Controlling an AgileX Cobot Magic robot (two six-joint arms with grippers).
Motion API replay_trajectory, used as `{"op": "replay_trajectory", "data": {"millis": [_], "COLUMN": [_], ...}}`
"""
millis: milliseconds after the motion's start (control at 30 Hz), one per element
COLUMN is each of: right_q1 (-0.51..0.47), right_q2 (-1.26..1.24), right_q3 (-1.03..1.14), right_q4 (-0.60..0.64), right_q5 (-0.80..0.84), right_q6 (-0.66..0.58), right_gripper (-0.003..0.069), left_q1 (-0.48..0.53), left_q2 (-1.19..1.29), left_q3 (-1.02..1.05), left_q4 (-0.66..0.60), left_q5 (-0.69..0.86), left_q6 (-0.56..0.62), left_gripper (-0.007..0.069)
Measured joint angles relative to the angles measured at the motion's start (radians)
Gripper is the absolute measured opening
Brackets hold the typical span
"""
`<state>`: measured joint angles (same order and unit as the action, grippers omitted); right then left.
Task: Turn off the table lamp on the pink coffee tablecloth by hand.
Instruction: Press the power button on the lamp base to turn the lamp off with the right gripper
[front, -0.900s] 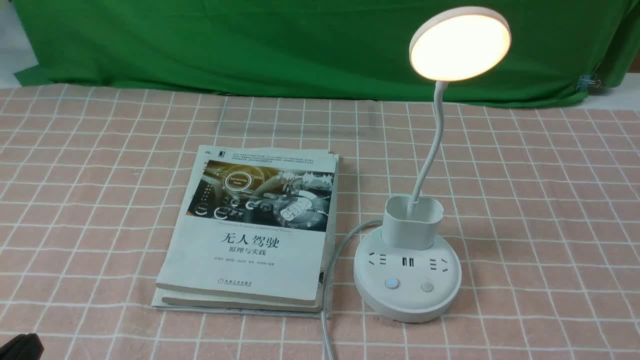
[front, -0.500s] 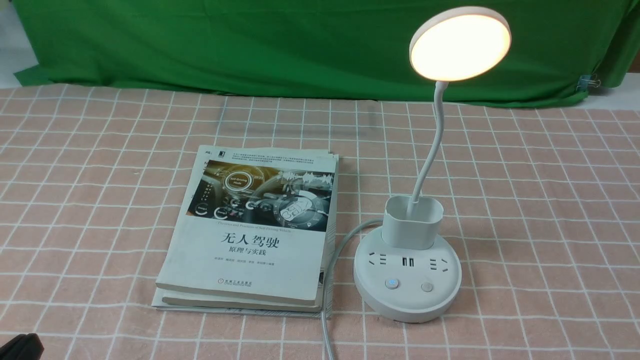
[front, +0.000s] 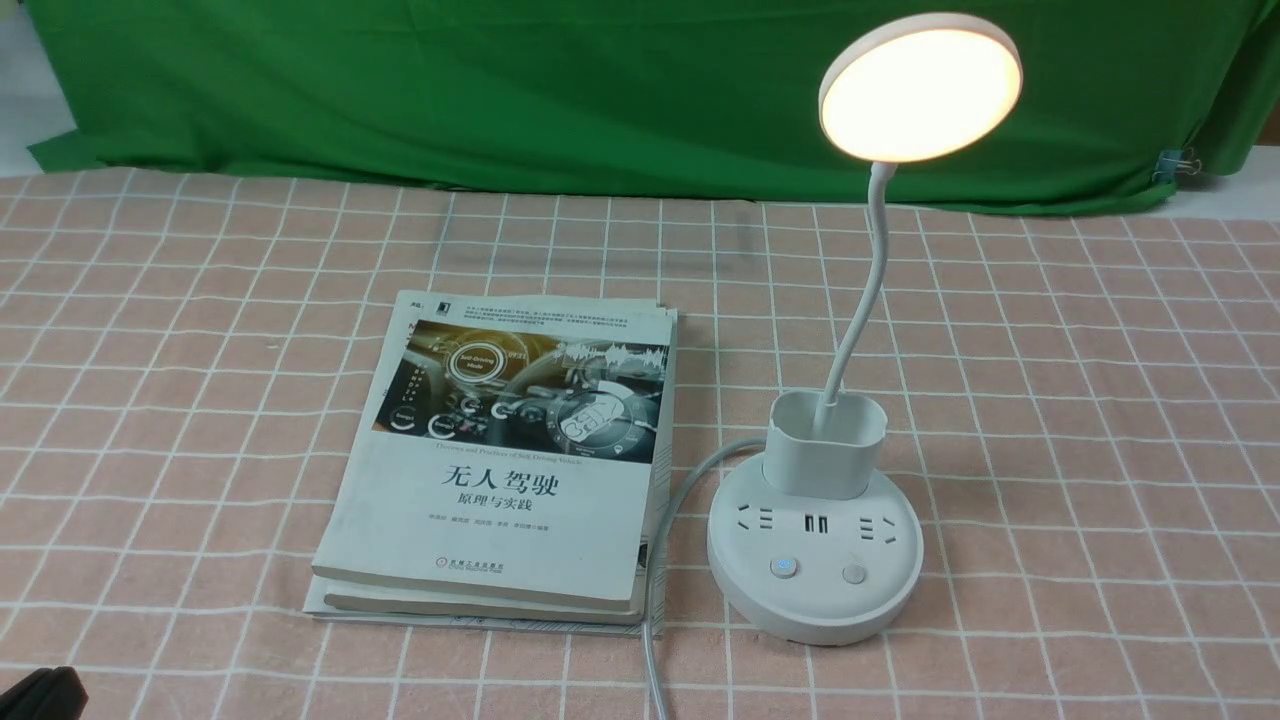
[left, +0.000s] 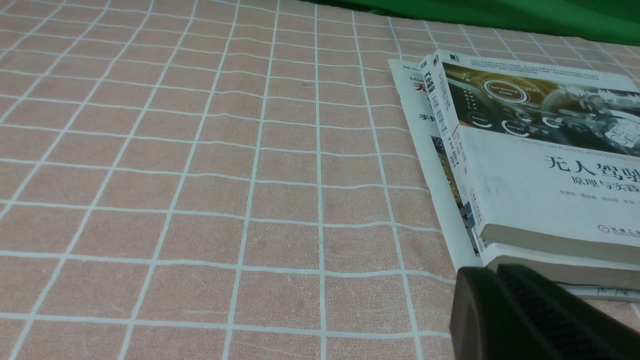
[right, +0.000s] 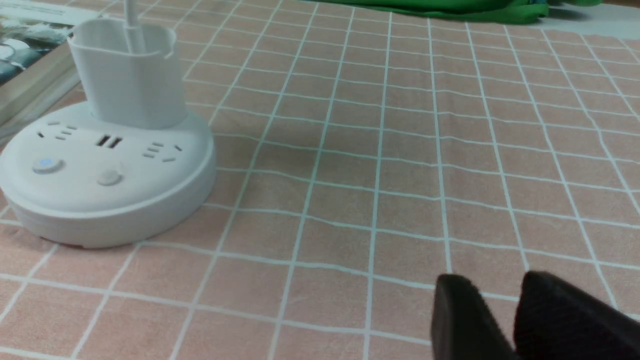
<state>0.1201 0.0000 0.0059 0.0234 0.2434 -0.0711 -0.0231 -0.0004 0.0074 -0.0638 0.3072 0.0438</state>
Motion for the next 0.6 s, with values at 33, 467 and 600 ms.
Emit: {"op": "replay_trajectory", "data": {"millis": [33,467,600], "right_q1": [0.0,0.0,0.0], "right_q2": [0.0,0.0,0.0], "right_q3": [0.0,0.0,0.0], "right_q4": [0.0,0.097,0.14], "right_q5": [0.0,-0.095,-0.208], "right_q6": [0.0,0.133,0.354], "right_gripper": [0.0239,0.0239,0.0239], "left_q1": [0.0,0.0,0.0], "left_q2": [0.0,0.0,0.0], "left_q3": [0.0,0.0,0.0], "left_q4": [0.0,0.0,0.0], "left_q5": [0.0,0.0,0.0], "left_q6": [0.0,0.0,0.0], "left_gripper": [0.0006,0.0006,0.0006]}}
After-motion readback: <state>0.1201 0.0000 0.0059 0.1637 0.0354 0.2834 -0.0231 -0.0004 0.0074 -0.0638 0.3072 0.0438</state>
